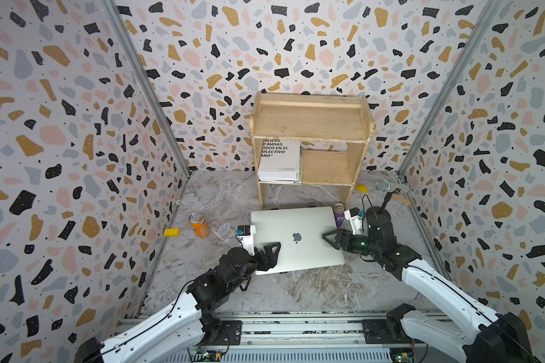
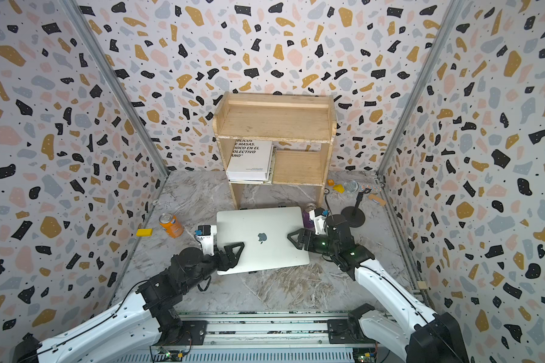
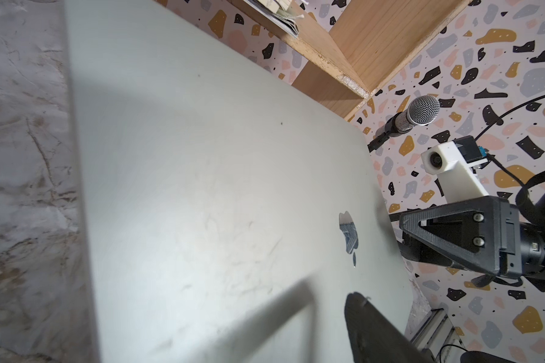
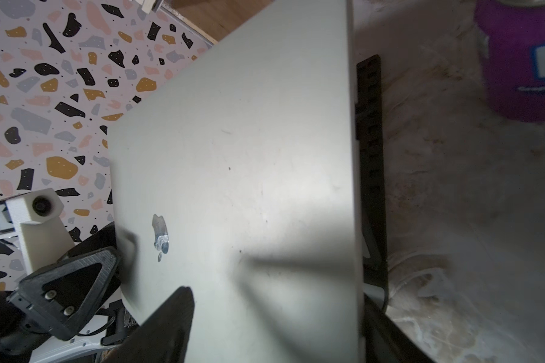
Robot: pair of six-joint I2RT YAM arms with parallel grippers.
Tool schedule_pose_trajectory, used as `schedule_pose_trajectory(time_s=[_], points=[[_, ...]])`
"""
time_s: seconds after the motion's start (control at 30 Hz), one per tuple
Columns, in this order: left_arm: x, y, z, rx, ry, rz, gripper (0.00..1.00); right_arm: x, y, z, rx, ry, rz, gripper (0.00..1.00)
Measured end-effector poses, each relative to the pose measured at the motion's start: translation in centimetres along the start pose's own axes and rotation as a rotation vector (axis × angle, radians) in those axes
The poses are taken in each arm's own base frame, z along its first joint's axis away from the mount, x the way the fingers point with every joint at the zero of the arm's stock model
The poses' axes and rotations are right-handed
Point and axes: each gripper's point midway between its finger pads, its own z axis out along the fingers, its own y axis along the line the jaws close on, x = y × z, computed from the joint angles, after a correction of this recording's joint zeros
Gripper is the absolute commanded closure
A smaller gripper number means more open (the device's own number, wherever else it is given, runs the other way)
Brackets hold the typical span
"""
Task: Close the laptop lid and set it aside
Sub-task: Pick up the laptop from the computer stand.
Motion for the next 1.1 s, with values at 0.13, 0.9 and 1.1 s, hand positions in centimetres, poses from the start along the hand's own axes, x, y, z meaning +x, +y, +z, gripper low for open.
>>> schedule_pose_trajectory(time_s=[0.13, 0.9, 1.1], points=[[-0.2, -0.2, -0.6, 0.013, -0.007, -0.030, 0.24, 0.0, 0.7, -0.2, -0.035, -0.004, 0.016, 0.28], [-2.2, -2.6, -3.2, 0.231, 0.007, -0.350, 0.32, 0.4, 4.6, -1.8, -0.219, 0.038, 0.090, 0.34], [-1.9, -1.7, -3.4, 0.258, 0.024, -0.451, 0.39, 0.3, 5.0, -2.4, -0.253, 0.053, 0.115, 0.39]])
